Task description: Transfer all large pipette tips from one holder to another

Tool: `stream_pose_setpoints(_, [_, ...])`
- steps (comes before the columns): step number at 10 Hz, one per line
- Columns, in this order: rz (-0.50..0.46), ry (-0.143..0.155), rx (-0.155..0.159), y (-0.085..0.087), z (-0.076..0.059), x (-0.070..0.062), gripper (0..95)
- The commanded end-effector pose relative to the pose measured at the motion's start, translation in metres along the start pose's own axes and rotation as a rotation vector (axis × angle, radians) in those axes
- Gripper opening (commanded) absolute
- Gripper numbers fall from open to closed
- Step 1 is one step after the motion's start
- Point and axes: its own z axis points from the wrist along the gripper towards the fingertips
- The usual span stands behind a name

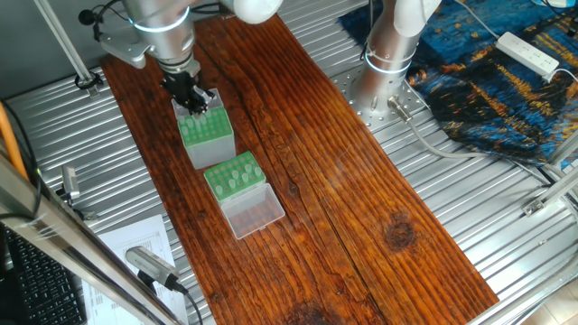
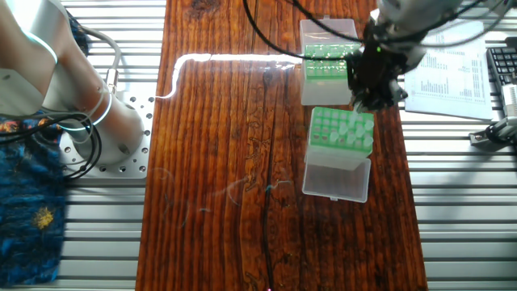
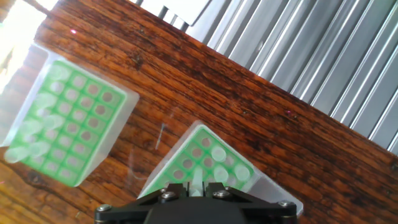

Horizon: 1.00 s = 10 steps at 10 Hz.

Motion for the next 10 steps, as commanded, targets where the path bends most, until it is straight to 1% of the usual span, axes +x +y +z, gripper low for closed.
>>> stream_pose_setpoints(1, [-0.016,0.008,0.007,0.005,-0.012,0.001,0.0])
stream_pose_setpoints(2, [-0.028,0.010,0.010,0.008,-0.018,0.002,0.0])
stream_pose_setpoints(4, [-0.056,0.022,0.028,0.016,-0.035,0.003,0.0])
stream_pose_setpoints(5, [-0.062,0.024,0.031,0.017,-0.039,0.004,0.0])
stream_pose_setpoints(6, [-0.080,0.025,0.034,0.021,-0.050,0.003,0.0])
stream_pose_setpoints(7, [-0.094,0.031,0.042,0.024,-0.056,0.003,0.0])
stream_pose_setpoints(8, [-0.108,0.042,0.057,0.029,-0.065,0.002,0.0])
stream_pose_setpoints(9, [-0.122,0.047,0.066,0.035,-0.077,0.001,0.0])
stream_pose_setpoints(10, [-0.113,0.042,0.069,0.042,-0.084,0.004,0.0])
